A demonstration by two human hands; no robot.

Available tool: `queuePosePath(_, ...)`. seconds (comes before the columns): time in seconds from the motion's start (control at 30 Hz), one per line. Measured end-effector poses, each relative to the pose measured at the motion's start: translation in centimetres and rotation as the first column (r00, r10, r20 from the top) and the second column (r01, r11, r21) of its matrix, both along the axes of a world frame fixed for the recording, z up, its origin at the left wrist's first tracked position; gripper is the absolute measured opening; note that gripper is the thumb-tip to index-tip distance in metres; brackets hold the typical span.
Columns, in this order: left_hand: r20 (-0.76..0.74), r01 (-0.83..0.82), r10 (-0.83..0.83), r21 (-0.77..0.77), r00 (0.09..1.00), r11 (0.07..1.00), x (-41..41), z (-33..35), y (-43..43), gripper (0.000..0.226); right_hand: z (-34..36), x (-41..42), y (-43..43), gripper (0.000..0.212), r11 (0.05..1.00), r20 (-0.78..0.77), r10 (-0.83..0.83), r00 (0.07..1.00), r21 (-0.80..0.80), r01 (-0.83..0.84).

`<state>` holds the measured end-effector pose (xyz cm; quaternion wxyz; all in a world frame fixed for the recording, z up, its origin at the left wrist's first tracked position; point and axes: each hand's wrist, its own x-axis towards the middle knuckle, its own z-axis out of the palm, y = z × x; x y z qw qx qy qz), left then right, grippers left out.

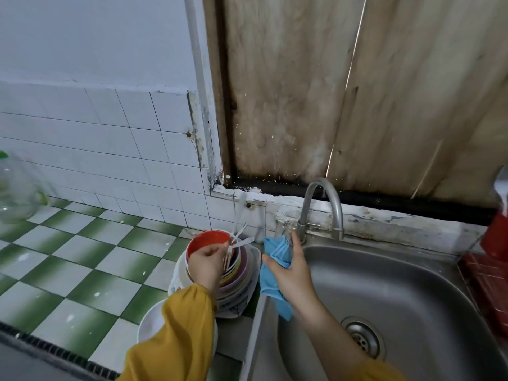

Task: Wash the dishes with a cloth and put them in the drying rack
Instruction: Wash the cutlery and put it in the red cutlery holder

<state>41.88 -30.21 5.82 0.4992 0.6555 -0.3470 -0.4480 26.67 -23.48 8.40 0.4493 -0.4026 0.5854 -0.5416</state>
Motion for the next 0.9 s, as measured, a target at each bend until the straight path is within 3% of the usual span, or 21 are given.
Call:
queuePosePath(0.1,-0.23,0.067,-0.061,0.016,0.971,0.998,-3.3,0.4,4.2,0.002,0.9,-0.2,2.3,0.063,0.998,0.333,0.052,0.941,0.003,-0.056)
queuePosePath(0.17,-0.398,0.099,-0.07,0.052,0.915,0.994,-5.4,0.5,6.5,0.003,0.6,-0.5,4.1,0.063,0.98,0.474,0.188,0.86,-0.029,-0.198)
queuePosePath(0.27,-0.599,0.14,-0.051,0.103,0.799,0.985,-7.8,0.7,8.8,0.007,-0.5,-1.0,6.3,0.06,0.957,0.263,0.281,0.923,-0.009,-0.288)
queuePosePath(0.37,-0.703,0.276,-0.148,0.071,0.695,0.959,-9.6,1.5,10.6,0.018,-1.4,-2.6,7.5,0.058,0.997,0.208,0.081,0.975,-0.019,-0.079)
queuePosePath(0.47,-0.679,0.348,-0.226,0.046,0.698,0.936,-10.5,2.6,11.9,0.018,-1.2,-4.5,8.1,0.033,0.999,0.108,-0.021,0.994,-0.039,0.026)
queuePosePath(0.57,-0.598,0.36,-0.277,0.02,0.752,0.933,-11.3,3.0,12.7,0.018,-0.9,-5.8,8.7,0.01,0.992,-0.16,-0.103,0.982,-0.088,0.089)
queuePosePath(0.63,-0.516,0.34,-0.29,0.002,0.806,0.94,-12.1,3.1,13.3,0.017,-0.9,-6.1,9.2,0.011,0.982,-0.318,-0.171,0.933,-0.137,0.134)
queuePosePath(0.7,-0.414,0.322,-0.298,-0.013,0.86,0.947,-12.7,3.2,13.9,0.016,-1.2,-6.5,9.4,0.016,0.975,-0.38,-0.206,0.902,-0.157,0.157)
queuePosePath(0.8,-0.306,0.316,-0.301,-0.002,0.903,0.949,-12.8,2.9,14.2,0.011,-1.2,-7.4,9.5,0.016,0.998,-0.209,-0.04,0.977,-0.065,0.027)
queuePosePath(0.9,-0.25,0.31,-0.299,0.006,0.921,0.951,-13.0,2.4,14.2,0.009,-1.1,-8.6,9.7,0.026,0.991,-0.072,0.121,0.99,-0.044,-0.125)
